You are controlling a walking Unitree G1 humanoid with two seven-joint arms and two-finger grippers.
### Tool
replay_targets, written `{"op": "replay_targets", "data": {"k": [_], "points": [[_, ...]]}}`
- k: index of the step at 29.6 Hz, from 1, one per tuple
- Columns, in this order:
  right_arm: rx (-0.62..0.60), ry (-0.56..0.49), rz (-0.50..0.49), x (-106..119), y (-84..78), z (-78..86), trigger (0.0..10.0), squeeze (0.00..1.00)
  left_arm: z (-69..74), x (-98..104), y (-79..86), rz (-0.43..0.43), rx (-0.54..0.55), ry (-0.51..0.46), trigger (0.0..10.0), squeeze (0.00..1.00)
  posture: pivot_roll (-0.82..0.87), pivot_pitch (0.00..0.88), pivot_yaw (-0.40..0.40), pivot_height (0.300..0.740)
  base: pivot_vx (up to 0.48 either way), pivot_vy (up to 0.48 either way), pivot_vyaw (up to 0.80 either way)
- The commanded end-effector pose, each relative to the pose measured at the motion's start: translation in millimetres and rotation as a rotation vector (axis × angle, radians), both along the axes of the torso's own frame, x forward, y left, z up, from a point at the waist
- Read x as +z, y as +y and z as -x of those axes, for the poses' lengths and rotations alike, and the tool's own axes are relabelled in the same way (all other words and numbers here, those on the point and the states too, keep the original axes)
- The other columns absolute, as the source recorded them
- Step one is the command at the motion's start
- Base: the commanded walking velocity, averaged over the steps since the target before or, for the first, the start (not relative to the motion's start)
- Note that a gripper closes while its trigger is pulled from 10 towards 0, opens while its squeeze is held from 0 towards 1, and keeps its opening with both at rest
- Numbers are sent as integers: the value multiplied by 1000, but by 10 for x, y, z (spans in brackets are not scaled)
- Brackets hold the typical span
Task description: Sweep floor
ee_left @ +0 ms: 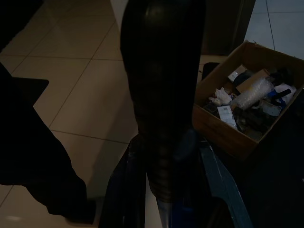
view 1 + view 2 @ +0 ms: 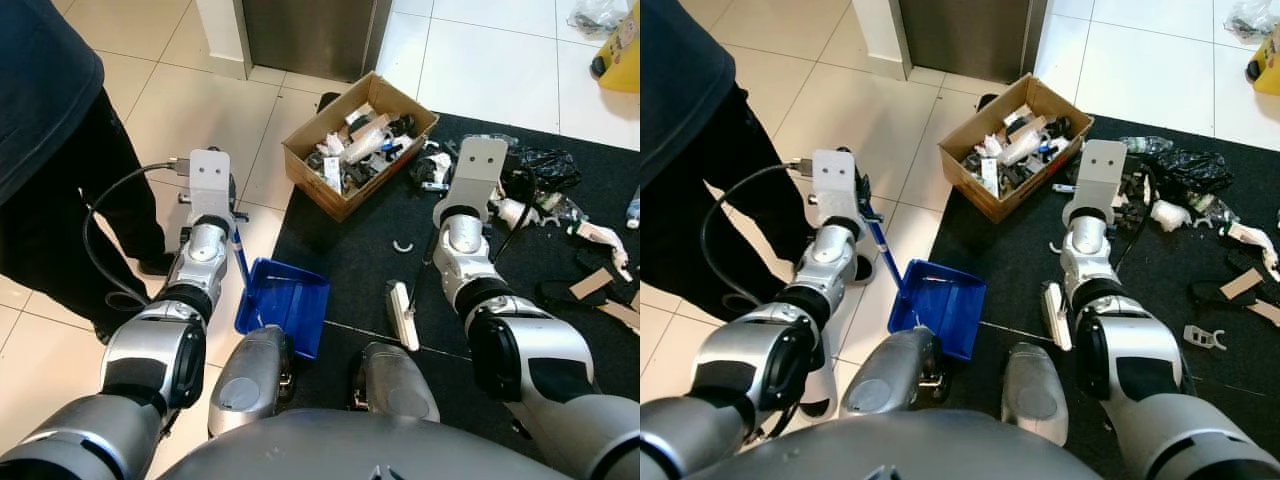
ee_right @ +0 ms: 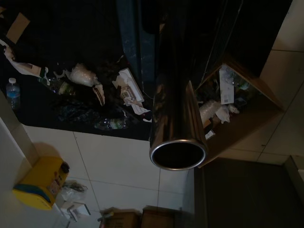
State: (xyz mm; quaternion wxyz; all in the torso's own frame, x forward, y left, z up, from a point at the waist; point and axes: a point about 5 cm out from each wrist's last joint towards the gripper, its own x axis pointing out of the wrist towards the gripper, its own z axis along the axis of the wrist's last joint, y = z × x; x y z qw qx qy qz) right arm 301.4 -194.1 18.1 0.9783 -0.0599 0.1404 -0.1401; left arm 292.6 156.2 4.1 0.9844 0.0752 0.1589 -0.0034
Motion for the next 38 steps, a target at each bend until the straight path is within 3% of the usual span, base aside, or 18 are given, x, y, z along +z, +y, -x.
{"op": "replay_targets", "data": {"k": [1,38], "points": [[-5,103,40,-160,-59,131,10000,0,60,-79,83,-92,-22,55,10000,0,88,0,27,740,0,0,0],[-6,111,37,-167,-68,135,10000,0,59,-78,78,-90,-21,55,10000,0,87,0,28,740,0,0,0]]}}
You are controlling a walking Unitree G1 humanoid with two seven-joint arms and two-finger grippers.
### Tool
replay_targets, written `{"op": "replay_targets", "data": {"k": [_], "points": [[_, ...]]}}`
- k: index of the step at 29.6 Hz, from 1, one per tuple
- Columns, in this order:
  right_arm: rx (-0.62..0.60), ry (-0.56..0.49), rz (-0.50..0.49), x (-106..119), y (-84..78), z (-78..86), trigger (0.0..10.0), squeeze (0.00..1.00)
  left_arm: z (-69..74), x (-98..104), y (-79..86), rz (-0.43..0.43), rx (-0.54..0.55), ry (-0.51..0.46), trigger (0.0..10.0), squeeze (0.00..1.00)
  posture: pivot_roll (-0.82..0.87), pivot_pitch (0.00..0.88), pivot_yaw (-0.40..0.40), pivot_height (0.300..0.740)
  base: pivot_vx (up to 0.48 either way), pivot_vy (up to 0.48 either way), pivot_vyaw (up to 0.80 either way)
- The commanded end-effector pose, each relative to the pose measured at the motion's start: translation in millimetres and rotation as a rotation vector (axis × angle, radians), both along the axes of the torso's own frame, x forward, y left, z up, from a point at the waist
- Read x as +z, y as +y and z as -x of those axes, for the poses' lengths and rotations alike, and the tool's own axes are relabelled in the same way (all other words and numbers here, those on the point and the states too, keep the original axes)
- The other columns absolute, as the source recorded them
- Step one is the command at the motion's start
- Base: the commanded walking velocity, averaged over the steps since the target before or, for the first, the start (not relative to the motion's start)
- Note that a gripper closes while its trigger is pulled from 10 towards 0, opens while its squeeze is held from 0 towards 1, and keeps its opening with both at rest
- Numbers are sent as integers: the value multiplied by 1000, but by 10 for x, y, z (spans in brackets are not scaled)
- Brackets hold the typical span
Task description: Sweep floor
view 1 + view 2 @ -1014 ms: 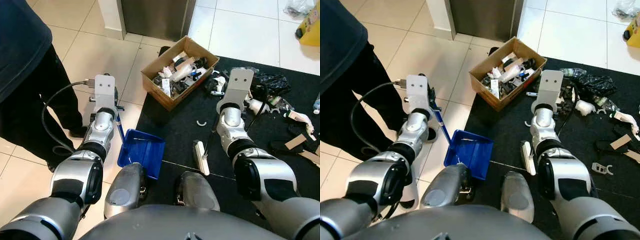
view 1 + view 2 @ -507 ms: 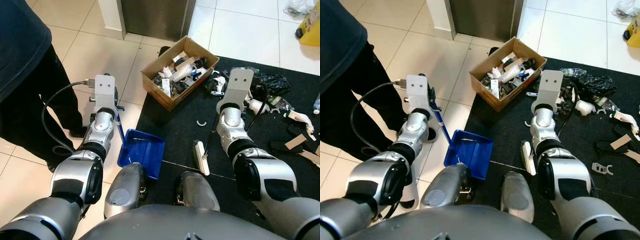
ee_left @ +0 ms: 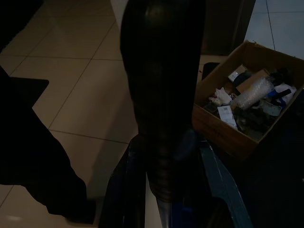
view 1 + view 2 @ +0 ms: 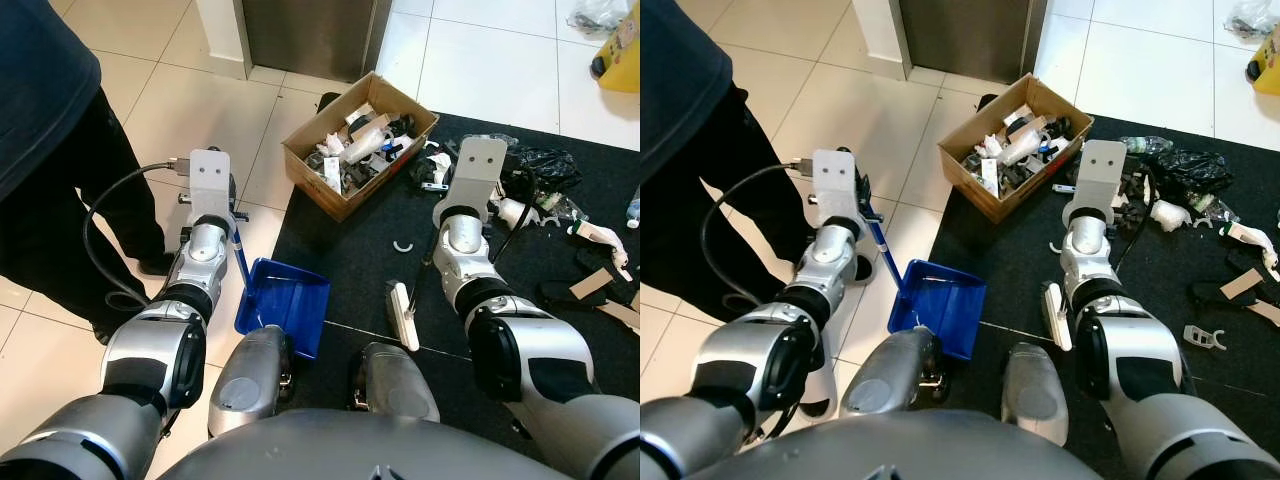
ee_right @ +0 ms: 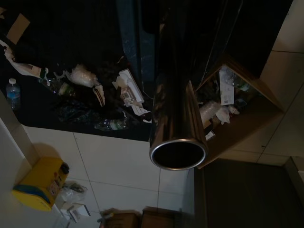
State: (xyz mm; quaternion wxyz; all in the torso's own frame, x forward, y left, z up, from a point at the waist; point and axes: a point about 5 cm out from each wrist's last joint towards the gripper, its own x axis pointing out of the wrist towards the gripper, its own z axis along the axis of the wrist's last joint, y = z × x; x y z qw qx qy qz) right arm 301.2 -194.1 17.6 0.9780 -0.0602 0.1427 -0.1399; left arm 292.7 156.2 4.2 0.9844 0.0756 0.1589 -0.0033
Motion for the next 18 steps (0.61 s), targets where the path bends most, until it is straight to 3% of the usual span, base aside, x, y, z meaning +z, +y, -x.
{"op": "replay_targets", "data": {"k": [1,18], "points": [[-6,107,37,-162,-68,134,10000,0,60,-79,80,-90,-21,55,10000,0,87,0,29,740,0,0,0],[-7,107,38,-161,-68,132,10000,0,56,-76,81,-91,-22,55,10000,0,86,0,28,740,0,0,0]]}}
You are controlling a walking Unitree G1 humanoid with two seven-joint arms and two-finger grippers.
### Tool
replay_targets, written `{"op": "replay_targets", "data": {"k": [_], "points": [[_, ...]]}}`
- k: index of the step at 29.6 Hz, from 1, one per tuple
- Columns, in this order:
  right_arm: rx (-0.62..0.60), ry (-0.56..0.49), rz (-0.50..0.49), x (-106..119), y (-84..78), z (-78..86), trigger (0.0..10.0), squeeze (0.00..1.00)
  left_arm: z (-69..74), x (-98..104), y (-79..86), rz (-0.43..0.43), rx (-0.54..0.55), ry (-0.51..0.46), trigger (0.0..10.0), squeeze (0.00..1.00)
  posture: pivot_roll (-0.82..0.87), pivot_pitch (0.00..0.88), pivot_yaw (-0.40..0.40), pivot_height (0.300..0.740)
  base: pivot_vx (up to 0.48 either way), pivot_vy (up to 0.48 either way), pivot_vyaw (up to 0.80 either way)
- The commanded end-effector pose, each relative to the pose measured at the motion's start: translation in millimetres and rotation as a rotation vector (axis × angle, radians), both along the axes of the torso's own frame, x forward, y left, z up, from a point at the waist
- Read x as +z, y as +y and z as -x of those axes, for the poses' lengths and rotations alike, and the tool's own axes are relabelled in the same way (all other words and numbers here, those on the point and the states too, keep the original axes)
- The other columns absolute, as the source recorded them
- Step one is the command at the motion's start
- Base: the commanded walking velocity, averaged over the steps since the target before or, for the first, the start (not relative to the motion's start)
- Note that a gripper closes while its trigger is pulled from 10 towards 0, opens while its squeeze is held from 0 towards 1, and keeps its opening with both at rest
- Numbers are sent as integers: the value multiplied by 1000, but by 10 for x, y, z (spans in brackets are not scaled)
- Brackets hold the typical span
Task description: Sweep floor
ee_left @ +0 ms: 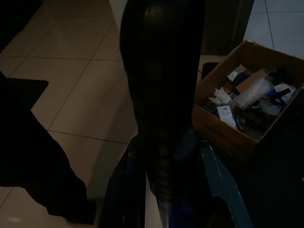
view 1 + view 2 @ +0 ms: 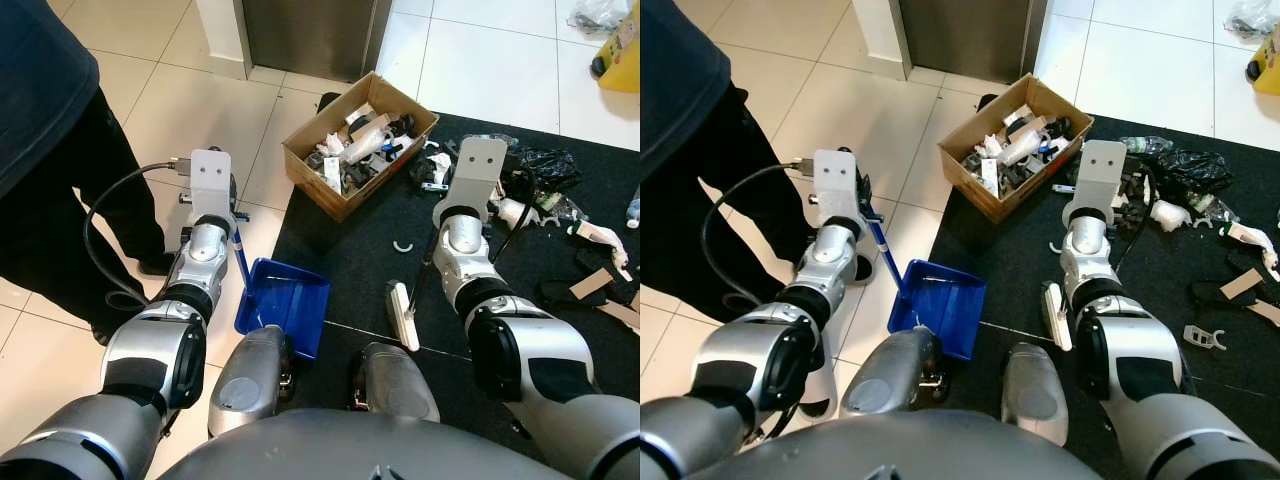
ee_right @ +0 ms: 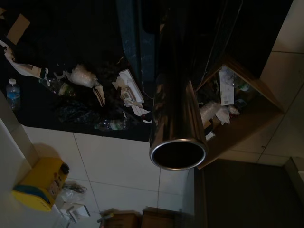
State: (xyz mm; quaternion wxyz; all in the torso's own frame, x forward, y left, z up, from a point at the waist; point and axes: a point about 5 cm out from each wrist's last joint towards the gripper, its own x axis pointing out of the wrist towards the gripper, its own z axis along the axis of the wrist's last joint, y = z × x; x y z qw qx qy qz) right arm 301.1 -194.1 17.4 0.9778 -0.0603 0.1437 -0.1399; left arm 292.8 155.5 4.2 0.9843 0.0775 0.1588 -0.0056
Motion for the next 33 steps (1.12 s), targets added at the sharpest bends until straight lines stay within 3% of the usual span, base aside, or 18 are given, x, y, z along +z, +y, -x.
{"op": "replay_targets", "data": {"k": [1,13,19,21,23,26,30,31,33], "points": [[-7,105,39,-158,-67,130,10000,0,56,-76,87,-89,-16,55,10000,0,86,0,28,740,0,0,0],[-32,89,40,-131,-107,118,10000,0,27,-49,70,-94,-28,46,10000,0,83,0,30,740,0,0,0],[-75,29,18,-19,-262,61,10000,0,-78,57,66,-15,-16,16,10000,0,81,0,30,740,0,0,0],[-85,-18,-75,42,-333,27,10000,0,-146,135,50,35,-23,-10,10000,0,83,0,29,740,0,0,0],[-85,-18,-75,42,-333,27,10000,0,-146,135,50,35,-23,-10,10000,0,83,0,29,740,0,0,0],[-150,-133,-65,216,-519,-3,10000,0,-303,404,-33,77,-117,-122,10000,0,85,0,25,740,0,0,0],[-185,-154,-57,282,-573,-25,10000,0,-348,556,-67,77,-138,-211,10000,0,81,0,30,740,0,0,0],[-178,-172,-117,317,-561,-59,10000,0,-380,645,-74,114,-120,-249,10000,0,70,0,39,740,0,0,0],[-178,-172,-117,317,-561,-59,10000,0,-380,645,-74,114,-120,-249,10000,0,70,0,39,740,0,0,0]]}}
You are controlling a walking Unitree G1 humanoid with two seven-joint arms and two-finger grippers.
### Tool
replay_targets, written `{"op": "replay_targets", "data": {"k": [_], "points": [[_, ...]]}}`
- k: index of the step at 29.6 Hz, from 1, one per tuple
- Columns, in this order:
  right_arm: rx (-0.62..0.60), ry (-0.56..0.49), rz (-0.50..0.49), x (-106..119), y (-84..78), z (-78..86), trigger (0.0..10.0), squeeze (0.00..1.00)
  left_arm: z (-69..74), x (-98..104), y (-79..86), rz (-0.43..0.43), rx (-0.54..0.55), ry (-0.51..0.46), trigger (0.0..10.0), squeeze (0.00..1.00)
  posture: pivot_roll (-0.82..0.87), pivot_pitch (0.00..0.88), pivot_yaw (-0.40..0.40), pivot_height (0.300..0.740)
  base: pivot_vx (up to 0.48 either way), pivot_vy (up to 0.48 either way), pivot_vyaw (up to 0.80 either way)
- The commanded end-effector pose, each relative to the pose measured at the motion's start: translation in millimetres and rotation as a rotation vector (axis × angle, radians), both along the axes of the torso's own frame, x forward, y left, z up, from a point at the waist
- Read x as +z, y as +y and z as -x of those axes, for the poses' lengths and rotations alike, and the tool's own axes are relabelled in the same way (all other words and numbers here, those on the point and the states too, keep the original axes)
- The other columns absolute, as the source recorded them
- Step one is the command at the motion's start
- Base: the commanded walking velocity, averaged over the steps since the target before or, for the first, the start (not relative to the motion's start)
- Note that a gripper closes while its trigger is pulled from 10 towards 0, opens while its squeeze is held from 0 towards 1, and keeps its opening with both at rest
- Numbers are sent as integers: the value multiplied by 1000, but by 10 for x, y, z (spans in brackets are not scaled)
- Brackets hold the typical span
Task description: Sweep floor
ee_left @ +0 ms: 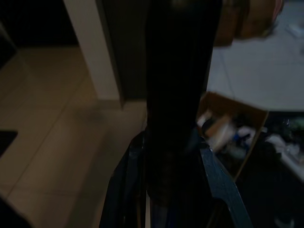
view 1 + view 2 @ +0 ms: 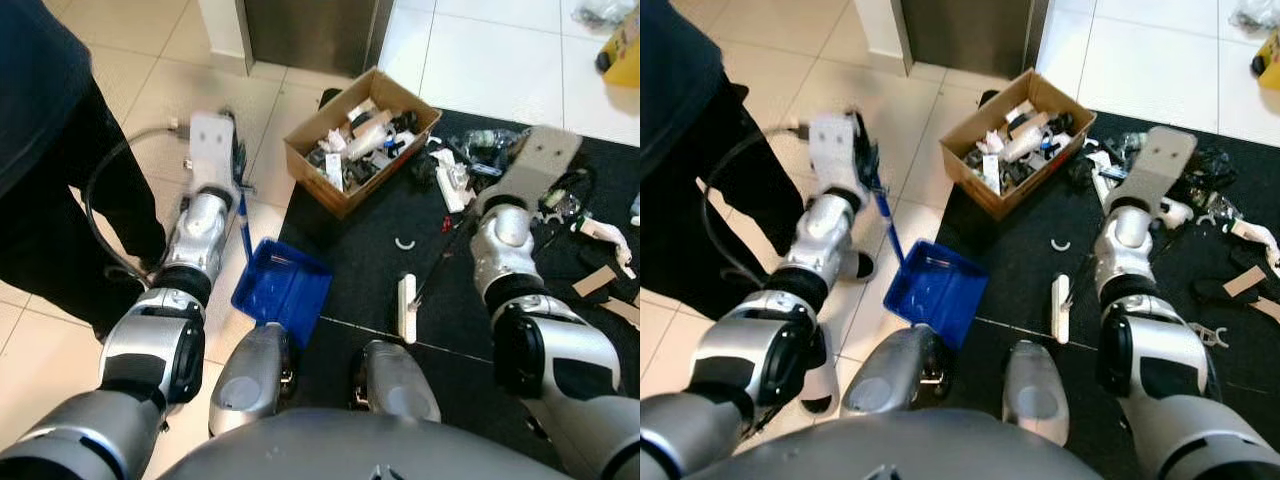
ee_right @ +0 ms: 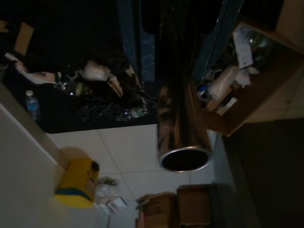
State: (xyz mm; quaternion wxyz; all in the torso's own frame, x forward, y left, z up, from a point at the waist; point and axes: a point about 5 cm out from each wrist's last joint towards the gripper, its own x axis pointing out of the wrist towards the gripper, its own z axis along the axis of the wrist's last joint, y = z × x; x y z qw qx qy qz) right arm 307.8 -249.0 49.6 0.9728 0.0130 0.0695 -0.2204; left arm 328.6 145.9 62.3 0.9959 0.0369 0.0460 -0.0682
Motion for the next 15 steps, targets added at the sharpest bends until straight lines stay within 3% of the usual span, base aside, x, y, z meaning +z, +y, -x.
{"op": "replay_targets", "data": {"k": [1,7,10,11,12,15], "points": [[4,-34,-74,34,-5,-18,10000,0,-39,123,12,54,9,-51,10000,0,65,0,43,740,0,0,0],[-40,-23,8,100,-75,-33,10000,0,-42,114,-24,76,-24,-13,10000,0,55,0,48,740,0,0,0],[-91,-9,-14,95,-116,-22,10000,0,-33,115,-40,63,-31,-11,10000,0,52,0,48,740,0,0,0],[-127,-13,-80,92,-159,-14,10000,0,-17,95,-71,53,-41,-3,10000,0,50,0,47,740,0,0,0],[-140,-17,-86,106,-184,-9,10000,0,-3,76,-91,47,-49,2,10000,0,49,0,47,740,0,0,0],[-180,-13,-26,154,-270,8,10000,0,29,23,-143,33,-71,22,10000,0,49,0,47,740,0,0,0]]}}
